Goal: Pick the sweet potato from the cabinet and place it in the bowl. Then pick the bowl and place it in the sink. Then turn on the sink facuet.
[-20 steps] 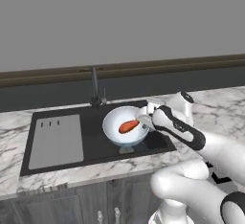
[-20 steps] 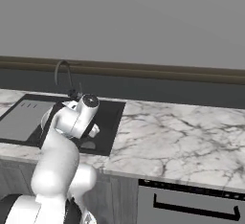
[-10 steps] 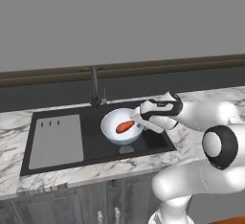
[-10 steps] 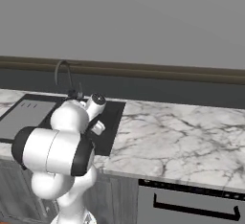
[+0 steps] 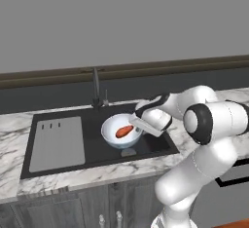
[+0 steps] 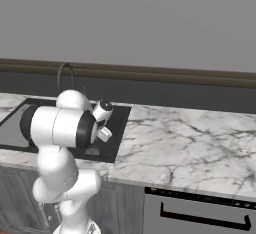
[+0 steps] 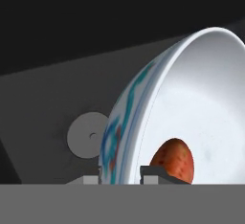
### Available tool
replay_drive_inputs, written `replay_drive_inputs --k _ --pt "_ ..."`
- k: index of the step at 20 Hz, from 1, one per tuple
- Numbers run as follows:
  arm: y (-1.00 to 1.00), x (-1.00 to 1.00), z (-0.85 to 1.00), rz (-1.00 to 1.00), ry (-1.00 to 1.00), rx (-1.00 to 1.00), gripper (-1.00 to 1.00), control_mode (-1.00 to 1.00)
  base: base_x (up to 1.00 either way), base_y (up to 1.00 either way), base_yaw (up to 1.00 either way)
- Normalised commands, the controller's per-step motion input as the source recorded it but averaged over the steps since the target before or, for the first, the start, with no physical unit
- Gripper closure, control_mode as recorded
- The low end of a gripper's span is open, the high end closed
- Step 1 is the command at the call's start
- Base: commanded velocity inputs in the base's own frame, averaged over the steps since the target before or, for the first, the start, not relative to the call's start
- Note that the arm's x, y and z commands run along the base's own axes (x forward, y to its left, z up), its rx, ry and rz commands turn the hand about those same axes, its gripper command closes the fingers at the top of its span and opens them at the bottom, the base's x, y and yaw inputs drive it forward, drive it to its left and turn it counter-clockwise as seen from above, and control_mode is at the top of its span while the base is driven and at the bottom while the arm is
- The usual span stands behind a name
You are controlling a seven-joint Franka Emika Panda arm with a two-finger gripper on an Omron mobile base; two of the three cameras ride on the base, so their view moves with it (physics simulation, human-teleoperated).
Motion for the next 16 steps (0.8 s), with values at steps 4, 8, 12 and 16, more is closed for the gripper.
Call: replay_drive_inputs --k 4,8,12,16 --pt "0.0 0.39 -0.31 0.02 0.0 0.0 1.0 -1.0 0.0 0.0 0.0" --pt "0.0 0.36 -0.28 0.06 0.0 0.0 1.0 -1.0 0.0 0.0 0.0" --pt "0.08 0.38 -0.33 0.07 0.0 0.0 1.0 -1.0 0.0 0.0 0.0" --pt "0.0 0.44 -0.31 0.08 0.0 0.0 1.0 -1.0 0.0 0.0 0.0"
